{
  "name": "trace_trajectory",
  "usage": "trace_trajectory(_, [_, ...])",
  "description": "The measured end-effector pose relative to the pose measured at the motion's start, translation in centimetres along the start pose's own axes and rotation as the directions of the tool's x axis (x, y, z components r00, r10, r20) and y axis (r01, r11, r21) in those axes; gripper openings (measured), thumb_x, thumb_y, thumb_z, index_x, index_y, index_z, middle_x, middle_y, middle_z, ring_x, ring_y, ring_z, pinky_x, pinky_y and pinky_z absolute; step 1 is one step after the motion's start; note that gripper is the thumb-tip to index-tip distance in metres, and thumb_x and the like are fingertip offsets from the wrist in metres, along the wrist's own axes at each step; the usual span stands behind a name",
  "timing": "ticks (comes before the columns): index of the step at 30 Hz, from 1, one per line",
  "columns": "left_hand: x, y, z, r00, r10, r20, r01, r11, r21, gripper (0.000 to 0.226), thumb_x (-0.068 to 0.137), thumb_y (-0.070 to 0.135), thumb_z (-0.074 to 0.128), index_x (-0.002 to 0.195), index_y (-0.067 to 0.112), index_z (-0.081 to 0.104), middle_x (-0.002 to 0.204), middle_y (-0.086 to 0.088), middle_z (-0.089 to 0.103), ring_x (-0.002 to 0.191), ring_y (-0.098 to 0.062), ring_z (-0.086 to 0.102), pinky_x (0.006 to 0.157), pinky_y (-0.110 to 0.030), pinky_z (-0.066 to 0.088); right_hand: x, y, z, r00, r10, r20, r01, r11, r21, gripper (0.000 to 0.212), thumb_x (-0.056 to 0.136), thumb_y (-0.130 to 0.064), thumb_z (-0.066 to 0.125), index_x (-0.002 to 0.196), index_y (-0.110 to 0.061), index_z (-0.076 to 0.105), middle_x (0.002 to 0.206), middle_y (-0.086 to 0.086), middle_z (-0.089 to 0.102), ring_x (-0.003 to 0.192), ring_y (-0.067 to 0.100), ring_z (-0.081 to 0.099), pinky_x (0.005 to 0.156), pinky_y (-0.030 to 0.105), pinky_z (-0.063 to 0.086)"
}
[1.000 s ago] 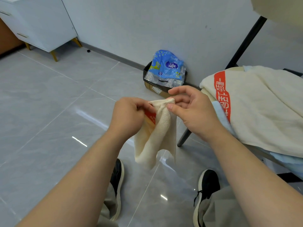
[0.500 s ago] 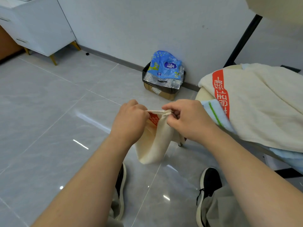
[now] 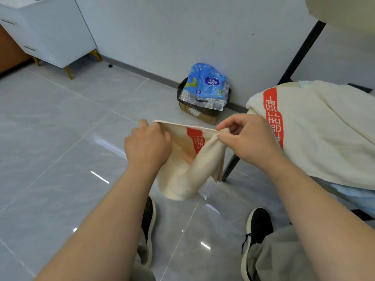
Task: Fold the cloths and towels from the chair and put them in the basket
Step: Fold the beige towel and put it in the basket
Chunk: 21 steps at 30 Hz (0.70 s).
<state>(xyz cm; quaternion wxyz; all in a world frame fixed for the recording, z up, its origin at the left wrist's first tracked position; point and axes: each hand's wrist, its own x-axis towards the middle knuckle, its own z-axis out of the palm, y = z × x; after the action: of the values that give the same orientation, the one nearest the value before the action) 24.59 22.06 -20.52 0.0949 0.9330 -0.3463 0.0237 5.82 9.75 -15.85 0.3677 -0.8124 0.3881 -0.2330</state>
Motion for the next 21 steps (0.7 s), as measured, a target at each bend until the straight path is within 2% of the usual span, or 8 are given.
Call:
trace_trajectory(2, [0.4,-1.0,-0.1,0.992,-0.111,0.054,0.113,0.992,-0.048,0.045,0.097,0.052,0.039,0.107,0.011,0.055,0.109,-0.013,0.051,0.094,-0.04,0.058,0.073,-0.04,0.042,0.0,0.3,-0.5,0.999,0.04,-0.03,-0.04,0.999,0.013,0.015,0.073,-0.013,0.07,0.076,-0.027,0.074,0.065,-0.007,0.065,0.054,0.002,0.061,0.053,0.012,0.044])
trace_trajectory(4, [0.8,-2.2,0.0,0.98,-0.185,0.078,0.19,0.979,-0.071,0.048,0.097,0.054,0.045,0.112,0.009,0.053,0.113,-0.014,0.053,0.099,-0.042,0.058,0.071,-0.04,0.038,0.1,0.7,-0.9,0.996,0.083,-0.036,-0.082,0.996,0.027,0.016,0.074,-0.01,0.067,0.076,-0.025,0.073,0.065,-0.004,0.066,0.055,0.008,0.068,0.055,0.02,0.05])
trace_trajectory(6, [1.1,-3.2,0.0,0.972,-0.22,0.081,0.227,0.97,-0.083,0.036,0.096,0.041,0.052,0.111,0.008,0.051,0.113,-0.016,0.055,0.099,-0.042,0.057,0.071,-0.039,0.037,0.1,1.1,-1.0,0.993,0.113,-0.022,-0.112,0.994,0.017,0.016,0.075,-0.009,0.066,0.078,-0.024,0.072,0.068,-0.003,0.068,0.056,0.009,0.071,0.058,0.024,0.053])
trace_trajectory(8, [1.1,-3.7,0.0,0.971,-0.221,0.088,0.229,0.969,-0.096,0.018,0.09,0.013,0.053,0.107,0.008,0.049,0.111,-0.017,0.054,0.097,-0.042,0.055,0.07,-0.04,0.038,0.2,1.5,-0.9,0.992,0.123,-0.01,-0.123,0.992,-0.004,0.015,0.076,-0.009,0.065,0.08,-0.021,0.073,0.07,-0.002,0.069,0.058,0.008,0.071,0.057,0.021,0.052])
trace_trajectory(10, [1.1,-4.0,-0.1,0.975,-0.201,0.09,0.21,0.971,-0.111,0.024,0.082,-0.003,0.048,0.103,0.008,0.048,0.109,-0.018,0.054,0.095,-0.042,0.055,0.069,-0.04,0.039,0.2,1.9,-0.6,0.994,0.111,-0.013,-0.112,0.993,-0.047,0.014,0.076,-0.012,0.065,0.08,-0.024,0.073,0.069,-0.004,0.069,0.061,0.009,0.07,0.058,0.022,0.052])
trace_trajectory(14, [1.8,-5.2,-0.2,0.975,-0.199,0.098,0.202,0.979,-0.023,0.04,0.078,-0.002,0.05,0.112,0.014,0.062,0.111,-0.014,0.059,0.095,-0.039,0.059,0.07,-0.036,0.042,0.4,2.5,-0.4,0.996,0.088,0.007,-0.085,0.982,-0.17,0.012,0.077,-0.016,0.068,0.081,-0.026,0.071,0.07,-0.01,0.065,0.065,0.007,0.06,0.055,0.018,0.041])
trace_trajectory(18, [2.4,-6.4,-0.7,0.964,-0.252,0.085,0.251,0.968,0.023,0.031,0.077,0.0,0.052,0.094,0.02,0.069,0.097,-0.009,0.063,0.078,-0.034,0.055,0.067,-0.034,0.043,0.7,3.4,-0.5,0.993,0.121,0.01,-0.117,0.976,-0.186,0.012,0.074,-0.018,0.067,0.077,-0.029,0.069,0.068,-0.01,0.066,0.066,0.005,0.06,0.057,0.021,0.043])
trace_trajectory(21, [2.5,-6.9,-0.7,0.956,-0.285,0.062,0.289,0.955,-0.07,0.026,0.077,0.0,0.05,0.089,0.019,0.064,0.093,-0.008,0.062,0.081,-0.034,0.055,0.066,-0.034,0.043,0.9,3.8,-0.4,0.987,0.158,0.002,-0.155,0.973,-0.173,0.01,0.071,-0.022,0.066,0.076,-0.03,0.07,0.066,-0.01,0.068,0.068,0.005,0.064,0.063,0.025,0.047])
